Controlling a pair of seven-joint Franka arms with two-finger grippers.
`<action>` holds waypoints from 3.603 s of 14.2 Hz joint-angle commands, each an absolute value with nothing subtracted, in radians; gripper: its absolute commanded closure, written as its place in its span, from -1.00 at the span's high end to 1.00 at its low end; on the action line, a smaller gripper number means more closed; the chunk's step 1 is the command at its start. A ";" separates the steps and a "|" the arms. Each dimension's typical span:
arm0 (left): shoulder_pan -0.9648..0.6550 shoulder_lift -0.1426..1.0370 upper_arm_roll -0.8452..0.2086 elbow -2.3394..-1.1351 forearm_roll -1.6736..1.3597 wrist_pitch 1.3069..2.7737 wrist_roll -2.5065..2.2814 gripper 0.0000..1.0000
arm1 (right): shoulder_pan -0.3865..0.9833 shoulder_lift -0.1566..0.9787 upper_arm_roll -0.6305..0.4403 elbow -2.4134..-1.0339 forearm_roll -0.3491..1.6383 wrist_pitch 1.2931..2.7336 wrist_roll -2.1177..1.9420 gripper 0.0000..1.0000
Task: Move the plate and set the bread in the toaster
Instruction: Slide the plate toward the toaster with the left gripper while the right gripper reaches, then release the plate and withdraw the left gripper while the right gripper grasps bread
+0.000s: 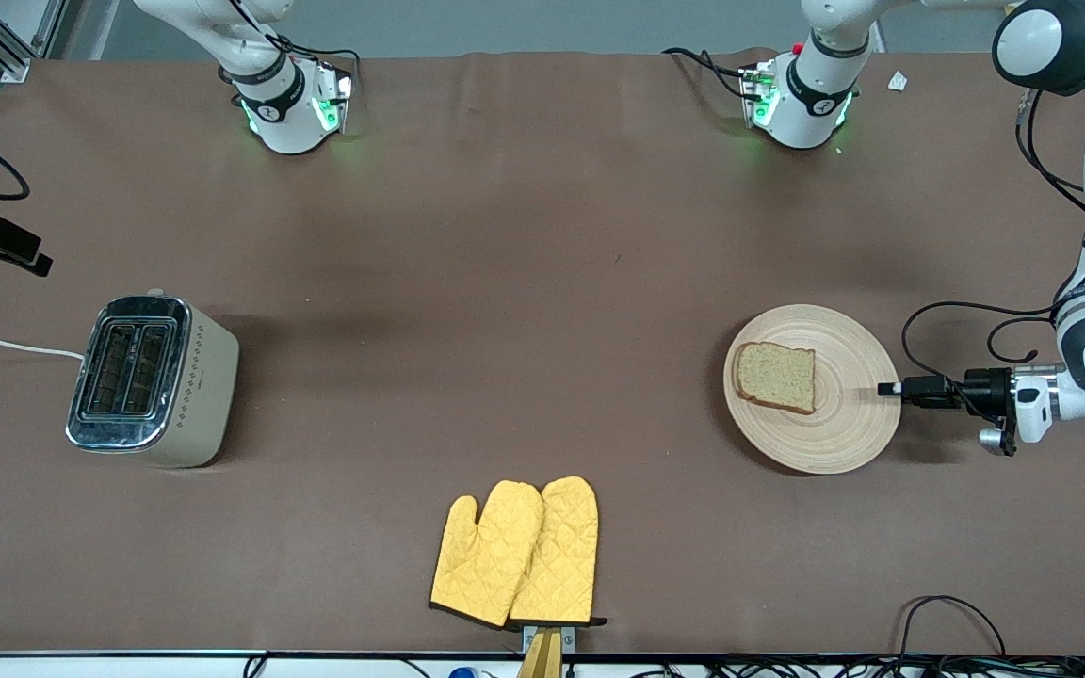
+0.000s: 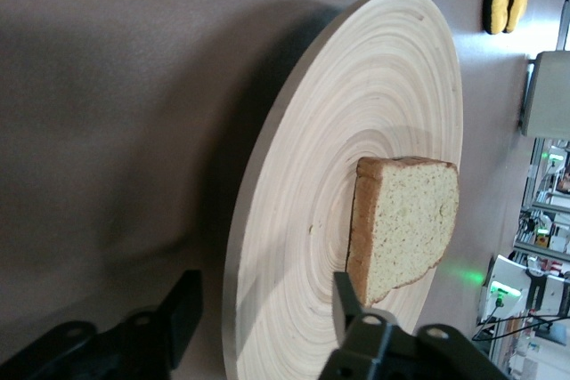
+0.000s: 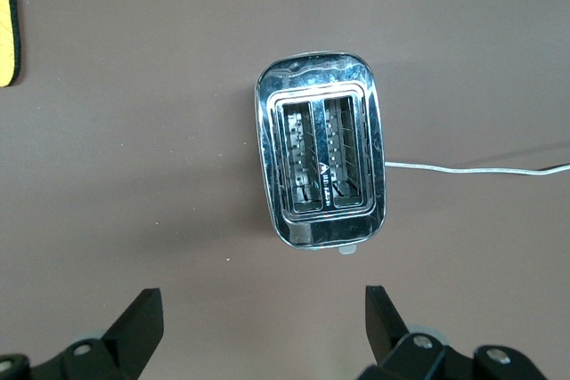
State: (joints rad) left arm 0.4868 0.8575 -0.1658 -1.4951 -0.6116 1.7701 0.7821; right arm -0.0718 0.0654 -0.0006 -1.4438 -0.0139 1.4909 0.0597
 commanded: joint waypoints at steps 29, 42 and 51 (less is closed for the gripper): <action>-0.360 1.134 -0.500 -1.249 -1.108 2.523 0.456 0.99 | 0.017 0.121 0.003 -1.751 0.139 1.828 0.196 1.00; 0.032 0.930 -0.417 -1.212 -0.478 1.953 0.311 1.00 | 0.292 0.210 0.000 -2.174 0.169 2.370 0.566 0.20; 0.087 0.534 -0.391 -1.167 0.069 1.700 0.311 1.00 | 0.276 0.322 0.002 -2.160 0.169 2.387 0.566 -0.23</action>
State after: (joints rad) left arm 0.1005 0.6547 -0.4180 -1.1359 -0.0159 1.7371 0.3172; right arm 0.2854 0.3215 -0.0061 -2.1630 0.1533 2.3826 0.5775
